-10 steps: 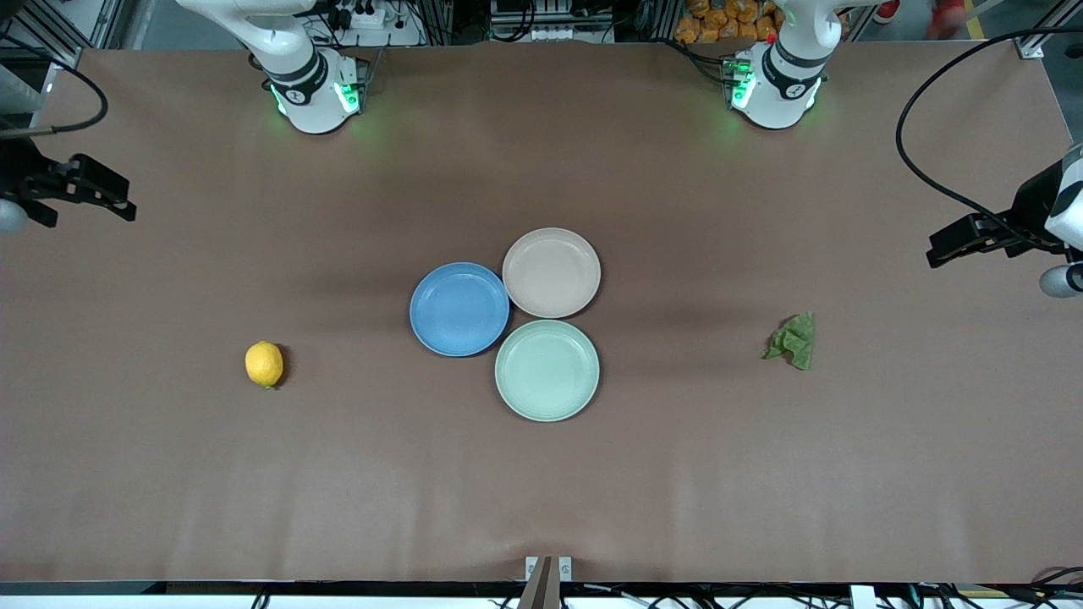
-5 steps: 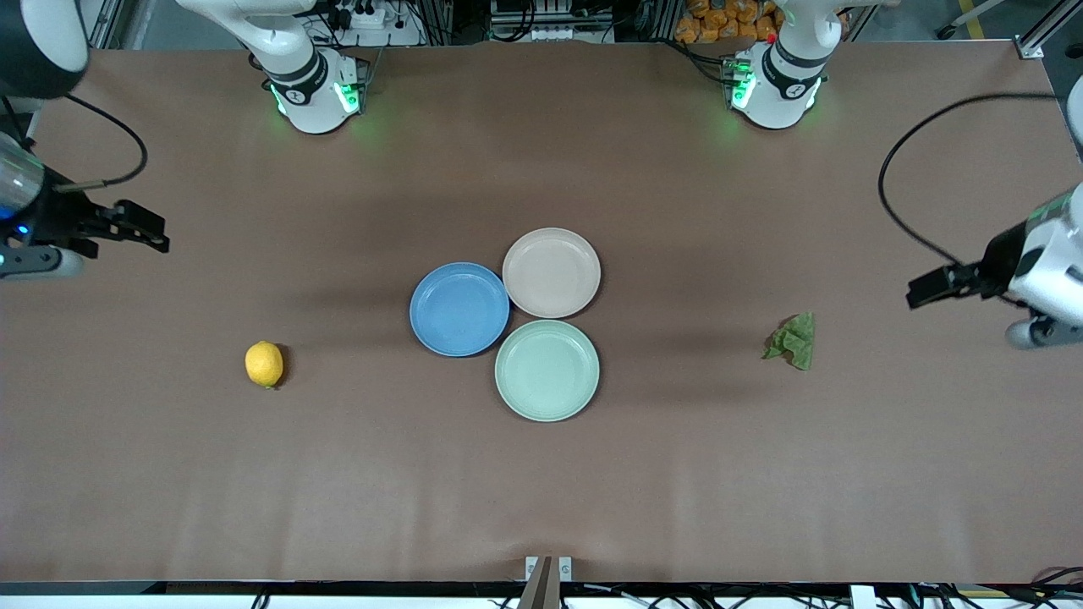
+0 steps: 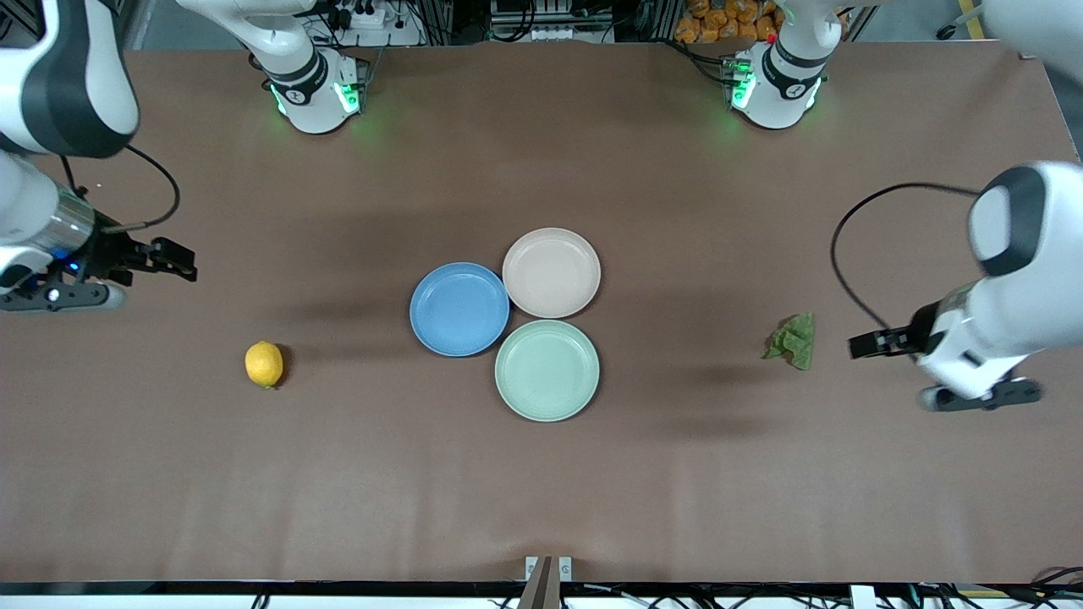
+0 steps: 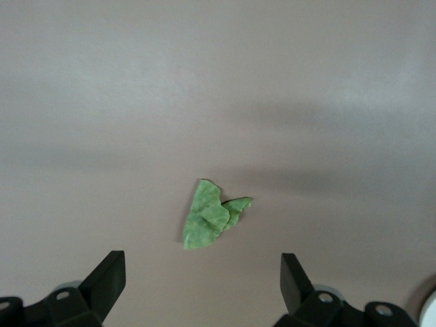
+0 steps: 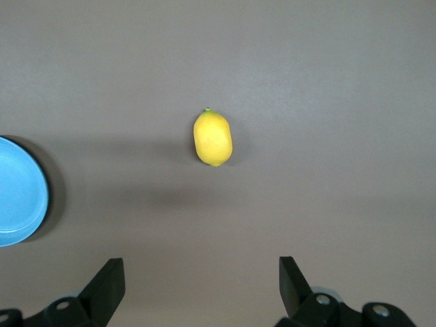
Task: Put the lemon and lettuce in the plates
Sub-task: 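Reach the right gripper to the lemon while the left gripper reaches the lettuce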
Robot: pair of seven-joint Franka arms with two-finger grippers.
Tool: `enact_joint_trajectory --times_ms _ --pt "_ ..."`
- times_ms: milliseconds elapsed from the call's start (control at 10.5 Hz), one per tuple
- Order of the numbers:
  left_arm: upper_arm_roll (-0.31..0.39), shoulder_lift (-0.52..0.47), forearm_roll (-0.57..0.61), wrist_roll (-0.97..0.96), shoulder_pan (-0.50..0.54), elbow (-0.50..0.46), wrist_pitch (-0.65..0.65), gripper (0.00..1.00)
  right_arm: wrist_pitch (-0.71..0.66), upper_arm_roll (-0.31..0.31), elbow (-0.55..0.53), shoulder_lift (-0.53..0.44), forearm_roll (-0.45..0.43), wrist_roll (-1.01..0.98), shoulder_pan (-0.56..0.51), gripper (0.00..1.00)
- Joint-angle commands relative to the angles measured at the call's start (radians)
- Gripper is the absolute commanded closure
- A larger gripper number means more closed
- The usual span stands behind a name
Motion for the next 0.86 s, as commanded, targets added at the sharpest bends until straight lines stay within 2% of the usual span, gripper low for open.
enact_joint_trajectory --times_ms 0,190,571,762 --pt "0.001 0.071 0.020 -0.004 0.000 -0.013 0.046 0.00 0.127 -0.003 -0.089 0.019 -0.013 0.006 0.005 0.00" --pt "0.002 0.127 0.021 0.010 0.006 -0.063 0.100 0.00 0.216 -0.002 -0.126 0.076 -0.011 0.006 0.007 0.00" --pt "0.001 0.151 0.089 0.042 0.020 -0.227 0.282 0.00 0.334 0.000 -0.139 0.203 0.036 0.021 0.005 0.00" --pt "0.001 0.156 0.089 0.053 0.018 -0.240 0.284 0.00 0.522 0.001 -0.221 0.240 0.036 0.021 0.008 0.00"
